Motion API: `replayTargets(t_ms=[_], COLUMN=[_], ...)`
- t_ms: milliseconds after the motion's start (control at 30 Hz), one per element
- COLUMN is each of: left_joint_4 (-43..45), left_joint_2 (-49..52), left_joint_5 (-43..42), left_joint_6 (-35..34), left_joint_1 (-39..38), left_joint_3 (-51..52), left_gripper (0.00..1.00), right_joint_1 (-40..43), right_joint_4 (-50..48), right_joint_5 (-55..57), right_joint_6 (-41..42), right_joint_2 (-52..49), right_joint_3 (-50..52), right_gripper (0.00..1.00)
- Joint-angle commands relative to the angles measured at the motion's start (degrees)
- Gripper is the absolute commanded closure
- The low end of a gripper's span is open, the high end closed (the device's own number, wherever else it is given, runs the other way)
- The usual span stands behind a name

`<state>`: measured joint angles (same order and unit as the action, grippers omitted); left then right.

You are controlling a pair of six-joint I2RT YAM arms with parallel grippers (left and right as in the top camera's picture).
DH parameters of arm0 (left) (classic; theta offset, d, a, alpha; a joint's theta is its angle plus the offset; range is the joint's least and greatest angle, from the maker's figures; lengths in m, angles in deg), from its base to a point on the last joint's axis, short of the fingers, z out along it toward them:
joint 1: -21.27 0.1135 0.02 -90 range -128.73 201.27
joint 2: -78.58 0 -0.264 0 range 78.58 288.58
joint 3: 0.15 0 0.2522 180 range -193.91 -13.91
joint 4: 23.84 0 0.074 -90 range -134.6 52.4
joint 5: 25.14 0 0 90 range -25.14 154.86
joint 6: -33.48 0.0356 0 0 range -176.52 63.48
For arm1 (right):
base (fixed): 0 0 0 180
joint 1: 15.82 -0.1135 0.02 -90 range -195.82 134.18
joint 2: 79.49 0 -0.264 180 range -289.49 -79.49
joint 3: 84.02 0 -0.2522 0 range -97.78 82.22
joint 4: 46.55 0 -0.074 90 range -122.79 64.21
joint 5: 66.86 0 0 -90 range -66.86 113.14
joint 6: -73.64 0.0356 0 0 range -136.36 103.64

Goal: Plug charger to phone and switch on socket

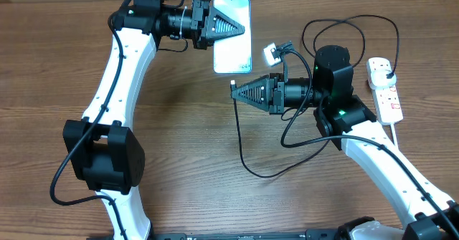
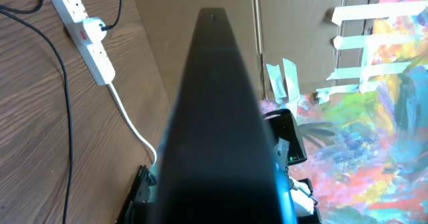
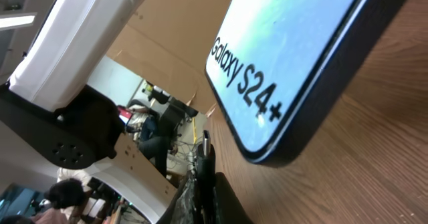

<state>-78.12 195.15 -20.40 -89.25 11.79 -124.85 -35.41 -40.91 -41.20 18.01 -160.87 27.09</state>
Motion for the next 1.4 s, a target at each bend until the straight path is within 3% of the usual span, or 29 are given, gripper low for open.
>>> replayTargets(t_ms=[0,1367], left_joint_4=[0.2,0.5], left_joint_2=[-2.6,-2.6], left_joint_5=[-1.2,-1.9], left_joint_6=[-0.7,1.0], left_joint_1=[-0.5,-1.1], left_joint_3=[-0.8,-0.8], left_gripper=[0.96,0.96], right_joint_1=[-0.3,-0.2], right_joint_4=[-0.6,-2.1], right_joint_5=[0.9,5.6], right_joint_6=[0.2,3.4], right_joint_2=[0.0,0.0], right_joint_3=[-0.4,-0.4], right_gripper=[0.96,0.96])
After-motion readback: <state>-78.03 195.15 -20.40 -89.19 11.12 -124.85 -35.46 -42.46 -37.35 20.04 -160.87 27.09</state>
